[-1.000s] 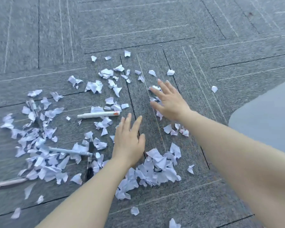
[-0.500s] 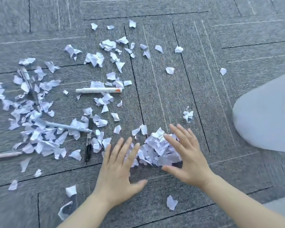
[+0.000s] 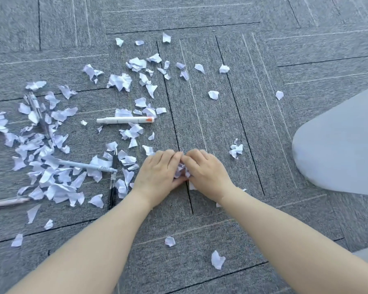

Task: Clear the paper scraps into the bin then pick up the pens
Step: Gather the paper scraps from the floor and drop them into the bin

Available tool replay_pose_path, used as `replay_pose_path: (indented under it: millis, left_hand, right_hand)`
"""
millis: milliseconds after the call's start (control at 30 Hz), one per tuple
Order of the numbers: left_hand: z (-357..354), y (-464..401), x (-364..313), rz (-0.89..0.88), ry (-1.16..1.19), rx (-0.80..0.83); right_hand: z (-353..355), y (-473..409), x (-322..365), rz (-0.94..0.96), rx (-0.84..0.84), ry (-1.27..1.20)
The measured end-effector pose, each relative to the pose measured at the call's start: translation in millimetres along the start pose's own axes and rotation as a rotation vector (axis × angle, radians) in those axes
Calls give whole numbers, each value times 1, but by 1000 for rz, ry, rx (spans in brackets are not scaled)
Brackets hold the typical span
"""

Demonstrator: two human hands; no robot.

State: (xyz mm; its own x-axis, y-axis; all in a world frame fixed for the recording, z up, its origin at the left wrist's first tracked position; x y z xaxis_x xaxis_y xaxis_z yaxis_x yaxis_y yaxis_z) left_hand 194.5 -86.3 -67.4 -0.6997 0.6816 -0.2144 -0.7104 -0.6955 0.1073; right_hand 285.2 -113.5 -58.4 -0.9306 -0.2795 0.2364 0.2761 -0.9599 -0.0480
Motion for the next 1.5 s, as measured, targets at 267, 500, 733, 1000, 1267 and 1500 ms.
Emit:
replay_pose_path:
  millis: [267,500,733,1000,1267,1500]
  left_hand:
    - [22,-27,0,-156,143,69]
    - [177,-98,-58,-121,618,-291]
    - [286,-177,-234,-320,1152,-299]
    - [217,-226,-357,-294,684,338]
    - [248,-197,-286,-332,1252,-50]
    - [159,-122,-76,110,942,-233]
  right_hand:
    - [21,0,-24,-455,204,-511]
    - [198,18,-67,-650,-423,-678]
    - [381,122,-146,-869,-1132,-474]
    - [340,209,-212,-1430,-787,-456]
    - [376,162,-153,-932,-1241,-512]
    - [222,9,-92,-668,-646,-701]
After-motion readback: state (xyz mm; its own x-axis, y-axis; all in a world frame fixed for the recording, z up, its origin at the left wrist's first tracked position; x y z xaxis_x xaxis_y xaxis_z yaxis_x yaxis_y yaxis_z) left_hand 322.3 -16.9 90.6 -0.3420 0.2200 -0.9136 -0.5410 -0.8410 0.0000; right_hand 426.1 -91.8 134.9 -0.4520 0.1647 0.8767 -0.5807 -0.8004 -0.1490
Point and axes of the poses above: each hand's wrist, its own y-axis away from the middle knuckle, its own z-axis out of the back of the hand, x = y × z, the point moved 8 cm from there along -y, towards the middle knuckle, and after that the axes turned 6 degrees about x, right-handed, at the moved point
